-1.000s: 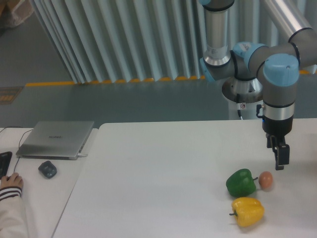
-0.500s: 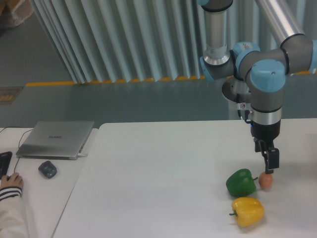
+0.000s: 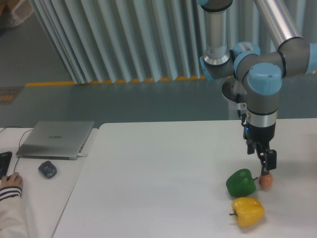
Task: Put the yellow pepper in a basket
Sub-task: 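Move the gripper over the yellow pepper and descend onto it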
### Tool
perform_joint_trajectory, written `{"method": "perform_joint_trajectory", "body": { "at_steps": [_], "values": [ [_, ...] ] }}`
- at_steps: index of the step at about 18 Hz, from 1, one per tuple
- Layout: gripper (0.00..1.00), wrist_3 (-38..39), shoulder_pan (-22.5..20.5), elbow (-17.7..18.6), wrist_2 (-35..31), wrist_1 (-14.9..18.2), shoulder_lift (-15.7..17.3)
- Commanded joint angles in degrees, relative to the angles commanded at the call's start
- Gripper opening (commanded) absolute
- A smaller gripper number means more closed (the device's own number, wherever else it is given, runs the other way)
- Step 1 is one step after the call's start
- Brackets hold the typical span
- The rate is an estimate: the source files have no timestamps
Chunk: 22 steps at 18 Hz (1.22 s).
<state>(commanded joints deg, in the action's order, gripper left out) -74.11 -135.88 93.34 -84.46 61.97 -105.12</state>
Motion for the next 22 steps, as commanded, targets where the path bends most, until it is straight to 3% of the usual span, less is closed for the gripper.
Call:
{"method": "perform_joint_trajectory", "body": {
  "at_steps": [2,6,9,11,15,18,22],
  "values": [
    [1.0,7.79,0.44,-0.52,0.0,-0.18,-0.35],
    [1.0,15.99,1.23,-1.23,1.49,-0.35,-1.31],
    [1.0,25.56,2.99,-2.72,1.67,-4.65,-3.07],
    [1.0,32.07,4.21,-5.43,1.15,-5.71,-5.17],
    [1.0,30.88,5.45,-7.99,-0.17,-6.07,-7.55],
    [1.0,21.51,5.54,-10.18,-2.62,-6.07,-9.48],
    [1.0,8.93,5.62,-10.28,-7.27,-6.07,-10.37]
  ]
}}
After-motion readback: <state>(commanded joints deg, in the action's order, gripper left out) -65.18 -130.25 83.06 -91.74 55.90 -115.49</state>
